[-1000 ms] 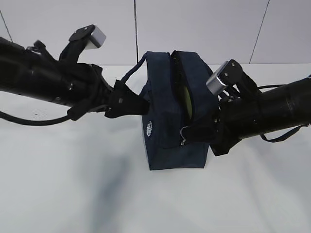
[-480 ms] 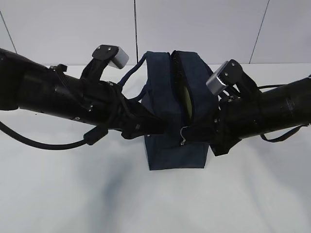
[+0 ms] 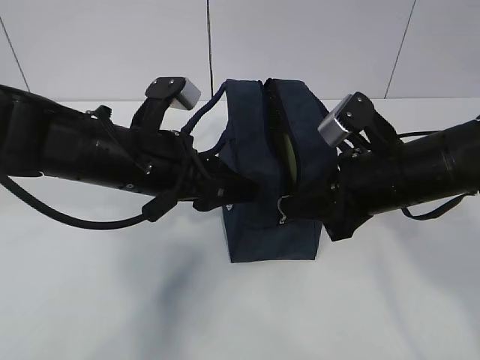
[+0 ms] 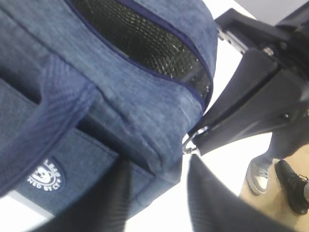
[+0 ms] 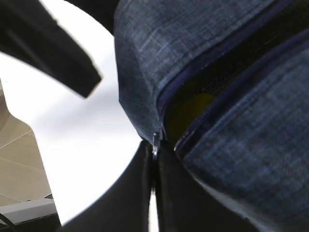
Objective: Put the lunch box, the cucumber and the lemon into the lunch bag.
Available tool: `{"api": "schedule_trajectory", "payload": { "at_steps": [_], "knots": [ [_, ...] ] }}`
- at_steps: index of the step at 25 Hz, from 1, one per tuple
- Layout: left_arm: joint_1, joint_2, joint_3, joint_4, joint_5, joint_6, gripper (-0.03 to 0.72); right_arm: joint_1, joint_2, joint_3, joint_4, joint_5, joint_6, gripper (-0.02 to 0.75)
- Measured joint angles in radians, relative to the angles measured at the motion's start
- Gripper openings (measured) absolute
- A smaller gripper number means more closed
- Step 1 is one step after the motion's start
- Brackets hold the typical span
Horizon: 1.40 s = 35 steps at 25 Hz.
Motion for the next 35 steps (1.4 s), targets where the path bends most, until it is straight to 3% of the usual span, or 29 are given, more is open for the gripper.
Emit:
{"api": "schedule_trajectory", "payload": {
  "at_steps": [7, 10, 23, 35],
  "knots": [
    [0.000, 0.000, 0.000, -0.042, 0.002, 0.031, 0.082, 0.000, 0.000, 0.000, 0.000, 0.002, 0.000, 0.001],
    [0.000, 0.000, 0.000, -0.046, 0.002, 0.031, 0.000, 0.000, 0.000, 0.000, 0.000, 0.005, 0.000, 0.001],
    [0.000, 0.002, 0.000, -0.049, 0.002, 0.033, -0.009, 0.000, -0.011, 0.000, -0.002, 0.005, 0.051, 0.001],
    [0.000, 0.002, 0.000, -0.053, -0.001, 0.034, -0.009, 0.000, -0.049, 0.000, -0.002, -0.017, 0.379, 0.001]
  ]
}}
